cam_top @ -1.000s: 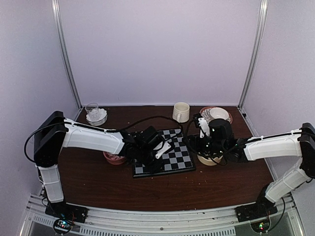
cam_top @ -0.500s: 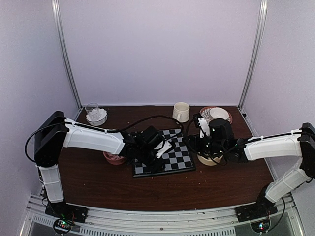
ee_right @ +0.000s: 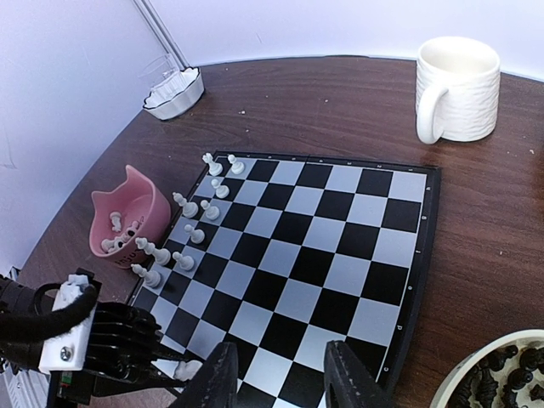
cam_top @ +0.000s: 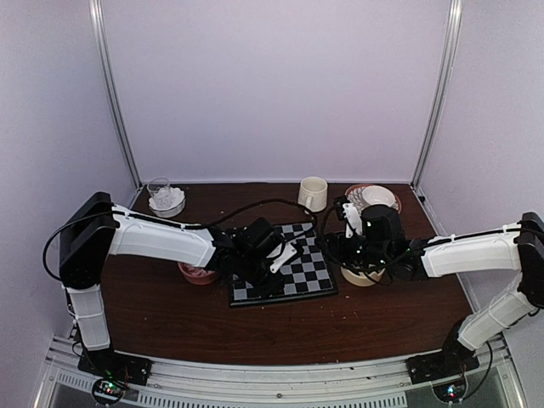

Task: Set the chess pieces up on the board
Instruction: Pick up the knight from the chessboard.

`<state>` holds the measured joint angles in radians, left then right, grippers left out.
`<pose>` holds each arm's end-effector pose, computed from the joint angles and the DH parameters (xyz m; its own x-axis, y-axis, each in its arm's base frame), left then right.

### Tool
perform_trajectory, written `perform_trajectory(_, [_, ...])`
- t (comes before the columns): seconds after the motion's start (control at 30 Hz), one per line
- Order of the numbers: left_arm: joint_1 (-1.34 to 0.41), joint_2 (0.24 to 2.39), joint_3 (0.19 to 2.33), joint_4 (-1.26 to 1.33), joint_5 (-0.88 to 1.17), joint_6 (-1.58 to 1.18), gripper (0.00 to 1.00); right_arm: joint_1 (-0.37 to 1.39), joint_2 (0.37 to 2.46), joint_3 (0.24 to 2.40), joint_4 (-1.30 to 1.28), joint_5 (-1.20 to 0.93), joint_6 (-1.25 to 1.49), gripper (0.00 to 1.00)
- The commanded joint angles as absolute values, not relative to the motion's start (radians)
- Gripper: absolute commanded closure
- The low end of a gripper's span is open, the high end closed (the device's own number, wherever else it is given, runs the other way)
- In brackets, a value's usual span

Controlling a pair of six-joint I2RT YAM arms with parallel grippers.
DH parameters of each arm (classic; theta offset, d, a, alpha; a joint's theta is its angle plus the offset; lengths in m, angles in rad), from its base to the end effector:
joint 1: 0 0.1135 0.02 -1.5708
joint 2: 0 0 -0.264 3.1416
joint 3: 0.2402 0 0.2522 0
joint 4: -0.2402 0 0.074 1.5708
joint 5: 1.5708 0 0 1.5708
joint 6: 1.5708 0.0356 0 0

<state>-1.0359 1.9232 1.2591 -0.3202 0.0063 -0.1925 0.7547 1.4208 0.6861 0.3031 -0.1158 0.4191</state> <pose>0.2046 -0.3457 0.1663 -0.5816 0.6064 -0.5422 0.7649 0.6345 -0.1110 0.2171 0.2098 0.2091 -0.5864 0.0034 -0.8100 -0.5674 0.7119 0.4138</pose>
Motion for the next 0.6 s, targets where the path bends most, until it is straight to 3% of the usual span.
perform_trajectory(0.0, [-1.041,1.929,1.281,-0.294,-0.025,-0.183,0.83,0.748,1.419,0.696,0.314,-0.125,0.426,0.63])
perform_trajectory(0.57, [-1.025,1.836,1.220,-0.276,-0.094,-0.197,0.85,0.746,1.425,0.698,0.314,-0.130,0.428,0.63])
